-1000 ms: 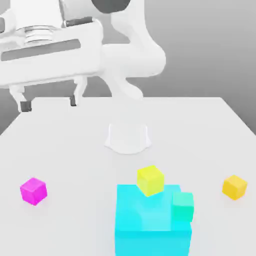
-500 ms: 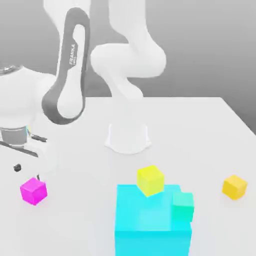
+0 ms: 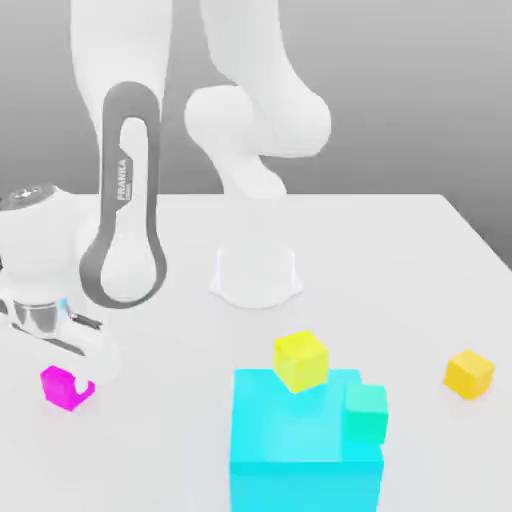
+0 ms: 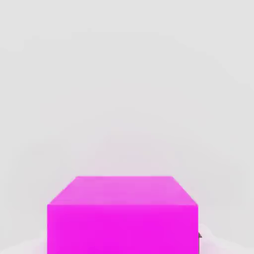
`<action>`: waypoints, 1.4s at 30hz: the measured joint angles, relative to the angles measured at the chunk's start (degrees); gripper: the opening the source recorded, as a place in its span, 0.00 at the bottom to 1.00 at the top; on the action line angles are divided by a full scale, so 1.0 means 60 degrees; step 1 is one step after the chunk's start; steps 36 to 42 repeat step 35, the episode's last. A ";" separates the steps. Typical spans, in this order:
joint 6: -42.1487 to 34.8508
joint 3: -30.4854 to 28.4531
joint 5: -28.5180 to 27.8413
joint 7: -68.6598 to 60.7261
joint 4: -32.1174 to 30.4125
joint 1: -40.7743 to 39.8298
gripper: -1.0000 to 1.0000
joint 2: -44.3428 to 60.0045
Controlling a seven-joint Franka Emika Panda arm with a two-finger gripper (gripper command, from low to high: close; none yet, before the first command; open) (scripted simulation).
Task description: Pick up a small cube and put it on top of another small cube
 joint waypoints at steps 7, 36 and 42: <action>-0.0905 -0.1748 -0.1947 0.1468 -0.0372 0.1324 0.00 -0.1370; -0.3988 0.1254 -0.4871 -0.5491 0.1127 0.7640 1.00 -0.3171; -0.3988 0.1254 -0.4871 -0.5491 0.1127 0.7640 1.00 -0.3171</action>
